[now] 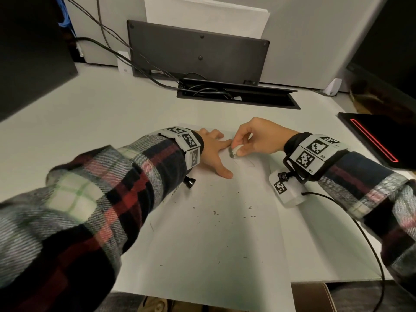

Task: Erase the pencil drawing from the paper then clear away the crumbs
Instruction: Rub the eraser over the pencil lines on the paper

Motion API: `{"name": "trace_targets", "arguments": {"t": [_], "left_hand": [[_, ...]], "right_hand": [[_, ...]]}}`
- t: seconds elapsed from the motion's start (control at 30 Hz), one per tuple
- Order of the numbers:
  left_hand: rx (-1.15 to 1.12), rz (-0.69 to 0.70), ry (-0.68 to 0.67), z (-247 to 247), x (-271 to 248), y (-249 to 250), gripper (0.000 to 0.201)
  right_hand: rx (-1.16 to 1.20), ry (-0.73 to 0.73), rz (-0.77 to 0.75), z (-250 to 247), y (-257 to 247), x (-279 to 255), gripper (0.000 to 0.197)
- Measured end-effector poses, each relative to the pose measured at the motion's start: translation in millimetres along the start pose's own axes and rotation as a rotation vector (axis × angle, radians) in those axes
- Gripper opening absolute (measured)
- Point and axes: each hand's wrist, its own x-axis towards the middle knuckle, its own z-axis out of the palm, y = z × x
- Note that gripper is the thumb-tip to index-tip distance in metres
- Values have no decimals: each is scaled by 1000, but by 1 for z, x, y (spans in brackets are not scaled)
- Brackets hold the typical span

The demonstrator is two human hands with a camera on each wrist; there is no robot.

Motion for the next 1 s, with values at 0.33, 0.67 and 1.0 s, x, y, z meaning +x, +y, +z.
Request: {"name": "trace_targets", "arguments": {"t": [0.33, 0.67, 1.0], "left_hand": [[47, -11, -32, 0, -1, 6, 103], [57, -19, -72, -2, 0, 7, 102], [38, -34, -81, -3, -2, 9, 102]], "right_hand": [[-1, -133, -32, 4, -5, -9, 11], [17, -139, -13, 5, -4, -21, 11], [2, -95, -22, 6, -7, -14, 9]]}}
